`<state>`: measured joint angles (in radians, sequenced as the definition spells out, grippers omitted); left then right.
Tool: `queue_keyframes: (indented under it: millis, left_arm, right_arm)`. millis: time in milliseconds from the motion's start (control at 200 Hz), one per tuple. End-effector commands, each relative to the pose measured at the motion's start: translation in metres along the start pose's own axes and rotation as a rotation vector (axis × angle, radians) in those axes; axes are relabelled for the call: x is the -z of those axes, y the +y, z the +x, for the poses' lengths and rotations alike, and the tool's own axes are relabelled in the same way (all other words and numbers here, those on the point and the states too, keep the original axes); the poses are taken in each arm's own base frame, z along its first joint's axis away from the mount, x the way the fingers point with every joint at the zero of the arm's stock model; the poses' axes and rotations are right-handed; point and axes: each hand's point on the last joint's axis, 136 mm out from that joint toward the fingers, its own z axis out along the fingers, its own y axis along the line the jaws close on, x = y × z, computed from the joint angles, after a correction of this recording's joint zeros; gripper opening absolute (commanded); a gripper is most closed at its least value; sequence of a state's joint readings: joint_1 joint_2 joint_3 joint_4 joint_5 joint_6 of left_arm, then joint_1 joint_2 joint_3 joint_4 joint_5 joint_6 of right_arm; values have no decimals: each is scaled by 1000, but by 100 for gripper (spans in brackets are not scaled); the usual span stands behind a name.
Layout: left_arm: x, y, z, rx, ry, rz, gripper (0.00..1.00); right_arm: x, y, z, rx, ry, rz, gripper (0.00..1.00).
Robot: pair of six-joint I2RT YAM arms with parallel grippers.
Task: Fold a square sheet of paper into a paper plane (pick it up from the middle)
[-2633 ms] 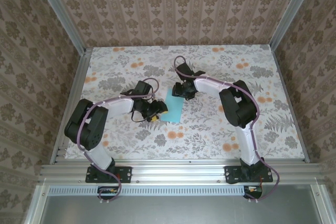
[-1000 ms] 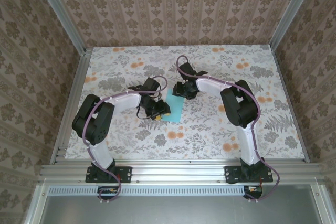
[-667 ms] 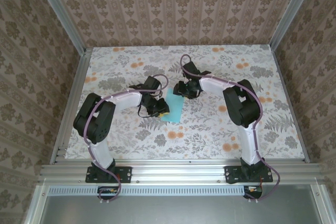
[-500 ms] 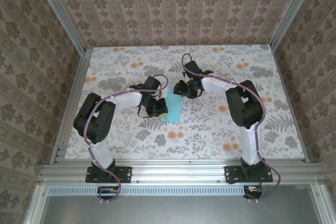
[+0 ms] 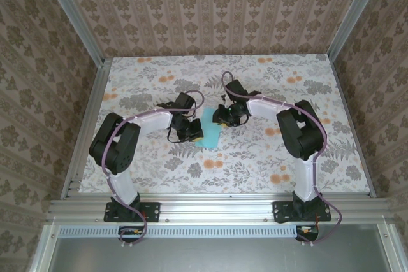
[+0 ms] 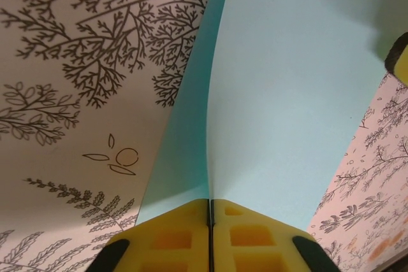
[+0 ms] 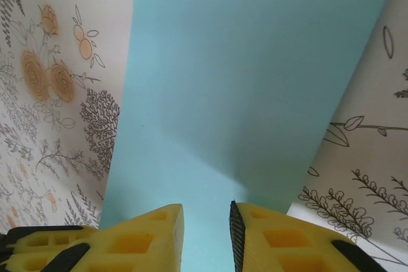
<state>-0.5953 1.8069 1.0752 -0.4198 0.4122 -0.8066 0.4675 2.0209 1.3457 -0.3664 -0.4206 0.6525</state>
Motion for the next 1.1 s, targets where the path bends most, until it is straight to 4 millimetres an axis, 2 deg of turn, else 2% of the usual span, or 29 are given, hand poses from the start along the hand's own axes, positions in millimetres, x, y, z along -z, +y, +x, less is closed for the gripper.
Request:
queue_keyframes:
  millis: [0, 165, 480, 720, 860, 1095]
  left_arm:
    - [6, -12, 0, -26, 3, 33, 15]
    - [17, -31, -1, -46, -12, 114, 27]
    - [23, -68, -4, -60, -8, 305, 34]
    - [10, -69, -11, -47, 0, 312, 32]
    - [0, -61, -16, -20, 3, 278, 26]
    - [-7, -53, -18, 4, 5, 237, 24]
  right_arm:
    - [-12, -12, 13, -10, 55, 27, 26]
    - [-20, -25, 20, -22, 84, 64, 25]
    - [-25, -31, 24, -32, 98, 76, 24]
    - [-22, -23, 21, -41, 91, 31, 23]
    - [-14, -11, 13, -46, 71, -31, 21]
    - [-2, 1, 5, -45, 56, -84, 21]
